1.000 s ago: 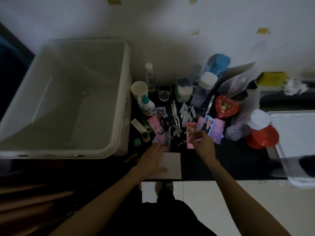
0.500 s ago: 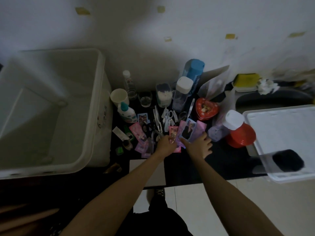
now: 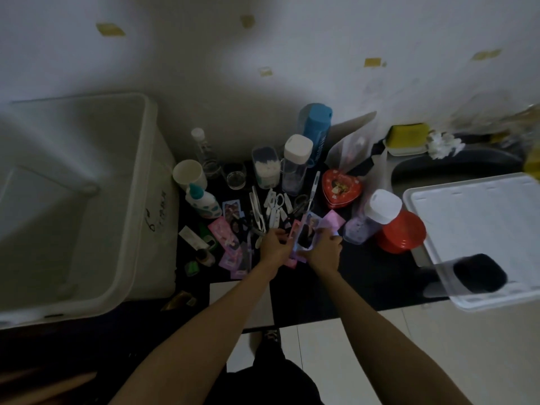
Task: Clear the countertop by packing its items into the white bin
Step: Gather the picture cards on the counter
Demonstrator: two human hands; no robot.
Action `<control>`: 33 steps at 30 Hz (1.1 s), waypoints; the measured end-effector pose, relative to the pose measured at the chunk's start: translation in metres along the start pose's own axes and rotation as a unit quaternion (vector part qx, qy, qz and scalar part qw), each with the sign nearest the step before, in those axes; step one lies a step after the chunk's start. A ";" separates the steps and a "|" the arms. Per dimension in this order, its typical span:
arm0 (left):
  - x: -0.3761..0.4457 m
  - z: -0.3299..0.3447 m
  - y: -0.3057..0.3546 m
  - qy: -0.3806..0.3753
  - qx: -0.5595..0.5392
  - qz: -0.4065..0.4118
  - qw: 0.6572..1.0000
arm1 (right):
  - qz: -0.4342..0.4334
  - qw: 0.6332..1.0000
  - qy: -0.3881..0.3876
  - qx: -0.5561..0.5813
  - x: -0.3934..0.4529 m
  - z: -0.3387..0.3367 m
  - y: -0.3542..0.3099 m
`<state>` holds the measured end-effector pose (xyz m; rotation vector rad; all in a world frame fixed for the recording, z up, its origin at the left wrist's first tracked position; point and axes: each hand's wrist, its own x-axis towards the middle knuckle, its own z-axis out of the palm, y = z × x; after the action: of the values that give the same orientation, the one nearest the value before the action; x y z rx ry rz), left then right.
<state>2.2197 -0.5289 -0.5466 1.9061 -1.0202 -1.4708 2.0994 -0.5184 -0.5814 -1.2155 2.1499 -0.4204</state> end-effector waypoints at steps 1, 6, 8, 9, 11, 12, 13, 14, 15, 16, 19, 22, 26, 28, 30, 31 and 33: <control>0.001 0.002 0.001 -0.001 0.001 0.004 1.000 | -0.030 0.999 -0.007 0.029 -0.002 0.001 0.006; 0.005 0.012 0.004 -0.041 0.002 0.000 0.999 | -0.099 0.982 -0.068 0.143 -0.014 -0.005 0.023; 0.005 0.016 0.004 -0.039 0.026 -0.003 0.999 | -0.114 0.974 -0.109 0.166 -0.020 -0.011 0.021; 0.005 0.018 0.004 -0.028 0.038 0.002 0.999 | -0.117 0.967 -0.132 0.182 -0.022 -0.014 0.020; 0.007 0.017 0.004 0.000 0.057 0.009 0.998 | -0.131 0.961 -0.146 0.196 -0.021 -0.020 0.022; 0.008 0.015 0.004 0.006 0.056 0.009 0.998 | -0.138 0.964 -0.128 0.187 -0.020 -0.022 0.023; 0.009 0.012 0.004 0.009 0.050 0.009 0.999 | -0.141 0.971 -0.099 0.168 -0.017 -0.023 0.025; 0.011 0.007 0.005 0.010 0.036 0.006 0.999 | -0.140 0.979 -0.062 0.137 -0.013 -0.023 0.027; 0.012 0.003 0.005 0.009 0.016 -0.001 1.000 | -0.146 0.983 -0.026 0.107 -0.007 -0.024 0.028; 0.014 -0.002 0.006 0.004 -0.007 -0.012 1.000 | -0.164 0.983 0.001 0.077 -0.001 -0.023 0.029; 0.016 -0.015 0.006 -0.039 -0.062 -0.053 0.996 | -0.228 0.972 0.002 -0.057 0.018 -0.026 0.023; 0.019 -0.030 0.001 -0.090 -0.141 -0.069 0.984 | -0.264 0.931 -0.065 -0.243 0.038 -0.032 0.017; 0.006 -0.053 -0.002 -0.156 -0.237 -0.064 0.957 | -0.280 0.909 -0.093 -0.294 0.052 -0.039 0.012; 0.000 -0.061 -0.002 -0.170 -0.251 -0.060 0.951 | -0.264 0.922 -0.095 -0.268 0.052 -0.043 0.011; -0.004 -0.068 -0.003 -0.168 -0.266 -0.059 0.947 | -0.250 0.935 -0.083 -0.236 0.049 -0.046 0.011; -0.006 -0.071 -0.003 -0.163 -0.278 -0.060 0.945 | -0.248 0.937 -0.076 -0.233 0.048 -0.046 0.011; -0.010 -0.075 -0.004 -0.158 -0.301 -0.066 0.938 | -0.237 0.939 -0.069 -0.240 0.046 -0.048 0.012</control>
<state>2.2917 -0.5215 -0.5230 1.3431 -0.4757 -1.9368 2.0429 -0.5523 -0.5688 -1.9888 1.8781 0.0086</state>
